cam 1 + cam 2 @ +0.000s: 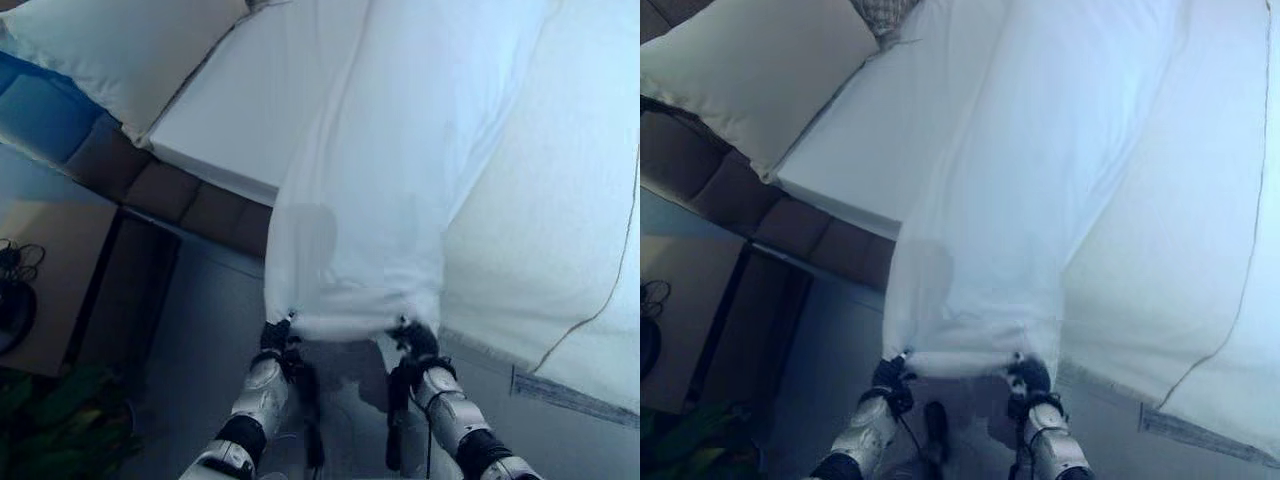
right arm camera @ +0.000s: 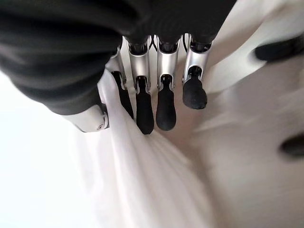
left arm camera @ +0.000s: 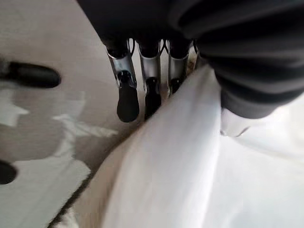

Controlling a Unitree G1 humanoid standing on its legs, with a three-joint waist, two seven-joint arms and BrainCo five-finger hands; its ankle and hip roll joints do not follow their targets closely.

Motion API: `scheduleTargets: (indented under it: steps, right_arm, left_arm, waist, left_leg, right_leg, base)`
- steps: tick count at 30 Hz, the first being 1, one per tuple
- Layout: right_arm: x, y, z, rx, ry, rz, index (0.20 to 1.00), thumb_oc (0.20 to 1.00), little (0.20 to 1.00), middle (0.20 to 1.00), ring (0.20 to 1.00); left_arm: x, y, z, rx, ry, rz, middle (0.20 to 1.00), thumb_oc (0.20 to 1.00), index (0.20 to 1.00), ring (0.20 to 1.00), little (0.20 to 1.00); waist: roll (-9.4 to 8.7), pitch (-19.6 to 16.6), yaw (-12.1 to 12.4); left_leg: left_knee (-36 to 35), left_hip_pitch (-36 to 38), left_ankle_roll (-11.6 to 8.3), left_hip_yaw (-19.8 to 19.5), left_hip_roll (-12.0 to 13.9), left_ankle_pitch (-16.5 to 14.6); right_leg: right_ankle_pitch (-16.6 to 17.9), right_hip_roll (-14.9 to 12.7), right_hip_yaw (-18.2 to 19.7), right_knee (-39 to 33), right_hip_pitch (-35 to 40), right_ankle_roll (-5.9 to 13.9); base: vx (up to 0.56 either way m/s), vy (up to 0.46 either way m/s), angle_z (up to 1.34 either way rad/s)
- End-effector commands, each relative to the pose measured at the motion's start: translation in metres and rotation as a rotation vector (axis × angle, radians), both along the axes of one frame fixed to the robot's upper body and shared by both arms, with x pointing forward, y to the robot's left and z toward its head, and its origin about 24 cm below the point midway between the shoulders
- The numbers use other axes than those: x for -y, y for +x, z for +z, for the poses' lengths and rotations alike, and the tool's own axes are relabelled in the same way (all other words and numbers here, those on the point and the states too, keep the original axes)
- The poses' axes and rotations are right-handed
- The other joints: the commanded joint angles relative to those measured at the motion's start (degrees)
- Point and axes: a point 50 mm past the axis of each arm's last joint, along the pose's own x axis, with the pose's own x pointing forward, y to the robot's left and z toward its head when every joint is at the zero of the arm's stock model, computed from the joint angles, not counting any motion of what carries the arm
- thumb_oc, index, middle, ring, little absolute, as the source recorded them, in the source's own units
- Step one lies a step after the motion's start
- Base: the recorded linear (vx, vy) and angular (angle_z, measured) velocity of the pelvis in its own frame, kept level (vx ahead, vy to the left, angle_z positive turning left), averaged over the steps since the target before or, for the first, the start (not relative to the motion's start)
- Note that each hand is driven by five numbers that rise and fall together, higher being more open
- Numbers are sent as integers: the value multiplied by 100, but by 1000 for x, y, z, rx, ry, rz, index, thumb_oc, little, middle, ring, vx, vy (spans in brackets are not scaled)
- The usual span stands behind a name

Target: Make the bed

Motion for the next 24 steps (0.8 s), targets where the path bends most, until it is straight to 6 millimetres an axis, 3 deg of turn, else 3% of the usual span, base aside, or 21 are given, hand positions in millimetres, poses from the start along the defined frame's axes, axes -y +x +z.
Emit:
scheduleTargets:
  steps: [1,3,5,7,9,12,13,14,16,17,19,21,23,24]
  right_arm:
    - [69,6,62,345,-245,-321,200,200,200,200,200]
    - [73,-5,109,581,-432,-380,200,200,200,200,200]
    - [70,-19,138,751,-612,-412,200,200,200,200,200]
    - [66,-21,135,749,-656,-365,200,200,200,200,200]
    - [61,-19,110,636,-634,-268,200,200,200,200,200]
    - [53,-18,44,323,-531,-128,200,200,200,200,200]
    - [47,-27,-1,101,-510,-29,200,200,200,200,200]
    - [47,-27,-1,102,-509,-28,200,200,200,200,200]
    - [39,-45,-62,-227,-405,85,200,200,200,200,200]
    - [39,-52,-82,-343,-367,98,200,200,200,200,200]
    - [40,-54,-92,-411,-378,122,200,200,200,200,200]
    - [48,-65,-125,-644,-354,109,200,200,200,200,200]
    - [51,-66,-132,-715,-414,138,200,200,200,200,200]
    - [56,-58,-132,-755,-394,64,200,200,200,200,200]
  left_arm:
    - [-94,-12,15,92,91,395,200,200,200,200,200]
    - [-95,-6,43,233,72,417,200,200,200,200,200]
    - [-94,-3,61,318,69,432,200,200,200,200,200]
    - [-94,-2,66,345,44,435,200,200,200,200,200]
    - [-93,0,67,351,25,431,200,200,200,200,200]
    - [-95,1,58,299,32,425,200,200,200,200,200]
    - [-97,2,50,253,50,427,200,200,200,200,200]
    - [-97,2,51,254,50,427,200,200,200,200,200]
    - [-102,6,41,186,72,428,200,200,200,200,200]
    - [-104,4,35,159,71,435,200,200,200,200,200]
    - [-105,3,32,141,69,426,200,200,200,200,200]
    - [-108,-6,5,11,86,400,200,200,200,200,200]
    - [-108,-8,-4,-37,109,382,200,200,200,200,200]
    - [-108,-12,-15,-98,118,373,200,200,200,200,200]
  waist:
    - [-20,-298,-67]
    - [-12,-309,-100]
    - [2,-310,-143]
    - [1,-290,-177]
    - [-9,-246,-215]
    - [-53,-185,-225]
    - [-76,-130,-228]
    - [-81,-139,-228]
    - [-86,-64,-198]
    - [-80,-45,-156]
    - [-69,-39,-125]
    - [-2,34,4]
    - [22,64,52]
    - [71,111,128]
  left_leg:
    - [-3,-49,-200,153,-396,-294]
    - [-3,-16,-190,168,-401,-330]
    - [-3,-10,-181,158,-408,-342]
    - [-3,-40,-179,146,-416,-326]
    - [-3,-70,-173,128,-426,-298]
    - [-3,-114,-175,126,-430,-250]
    - [-3,-122,-185,112,-433,-236]
    - [-3,-143,-186,115,-434,-223]
    - [-3,-165,-211,71,-441,-195]
    - [-3,-188,-218,51,-446,-174]
    - [-3,-223,-223,29,-453,-150]
    - [-3,-275,-233,-34,-473,-113]
    - [-3,-299,-237,-55,-476,-94]
    - [-3,-344,-239,-64,-485,-69]
  right_leg:
    - [408,514,252,-257,-452,133]
    - [409,506,287,-276,-420,151]
    - [412,505,325,-290,-422,158]
    - [432,498,368,-292,-457,153]
    - [452,506,421,-278,-495,136]
    - [485,529,484,-268,-547,109]
    - [473,540,490,-252,-551,92]
    - [485,538,492,-255,-570,90]
    - [475,549,477,-219,-596,62]
    - [470,546,451,-187,-624,55]
    - [476,544,434,-169,-663,40]
    - [455,532,352,-97,-719,16]
    - [451,531,300,-67,-750,12]
    - [474,534,214,-72,-795,14]
  base:
    - [-4,15,10]
    - [-6,16,11]
    - [-10,0,-2]
    - [-38,-11,-7]
    - [-49,-22,-8]
    - [-48,-35,1]
    - [-37,-33,4]
    - [-34,-32,1]
    - [-34,-49,1]
    - [-31,-51,6]
    - [-19,-37,6]
    - [-16,-50,2]
    - [-13,-37,1]
    - [-16,-32,3]
